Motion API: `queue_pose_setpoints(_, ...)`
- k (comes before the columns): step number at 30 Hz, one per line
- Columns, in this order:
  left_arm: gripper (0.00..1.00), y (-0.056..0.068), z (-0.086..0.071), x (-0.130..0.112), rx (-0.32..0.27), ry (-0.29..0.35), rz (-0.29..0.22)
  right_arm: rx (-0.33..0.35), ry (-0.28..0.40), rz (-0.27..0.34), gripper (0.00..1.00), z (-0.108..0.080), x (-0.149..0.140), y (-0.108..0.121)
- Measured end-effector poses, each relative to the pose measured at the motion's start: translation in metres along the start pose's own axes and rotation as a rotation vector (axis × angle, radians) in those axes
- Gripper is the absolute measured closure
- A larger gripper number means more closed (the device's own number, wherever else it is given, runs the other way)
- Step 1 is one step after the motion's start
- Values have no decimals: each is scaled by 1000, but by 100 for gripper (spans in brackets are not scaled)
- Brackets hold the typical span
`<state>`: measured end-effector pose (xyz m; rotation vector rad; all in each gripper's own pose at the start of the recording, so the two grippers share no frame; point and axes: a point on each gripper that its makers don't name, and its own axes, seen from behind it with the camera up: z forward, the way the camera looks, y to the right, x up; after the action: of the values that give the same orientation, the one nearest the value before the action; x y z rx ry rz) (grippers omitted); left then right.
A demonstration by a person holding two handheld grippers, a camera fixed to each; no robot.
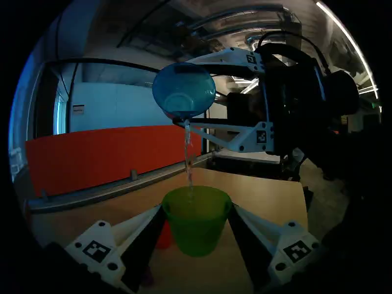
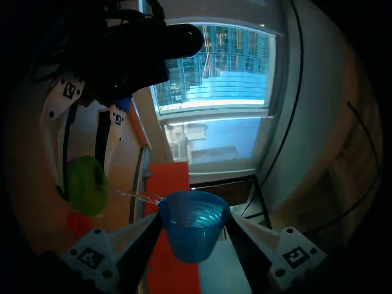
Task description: Pour water
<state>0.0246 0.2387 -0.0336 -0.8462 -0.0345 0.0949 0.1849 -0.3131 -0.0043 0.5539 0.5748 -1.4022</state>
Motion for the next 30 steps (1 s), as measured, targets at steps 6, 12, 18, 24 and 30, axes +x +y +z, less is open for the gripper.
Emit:
queue_pose_setpoints(6,14,1,1,0,-1,2,-1,0,0,-24,10,1,2,1)
queue_pose_setpoints(12,14,2,1,1,0,1,2,-3,0,-59,10,1,4,2)
queue_pose_setpoints(18,14,1,1,1,2,2,1,-7,1,-93,10,1,6,4)
queue_pose_setpoints(24,14,0,1,1,3,4,1,-13,1,-123,10,1,8,6)
queue_pose_setpoints(30,14,0,0,2,1,4,1,-16,1,-150,10,1,9,7)
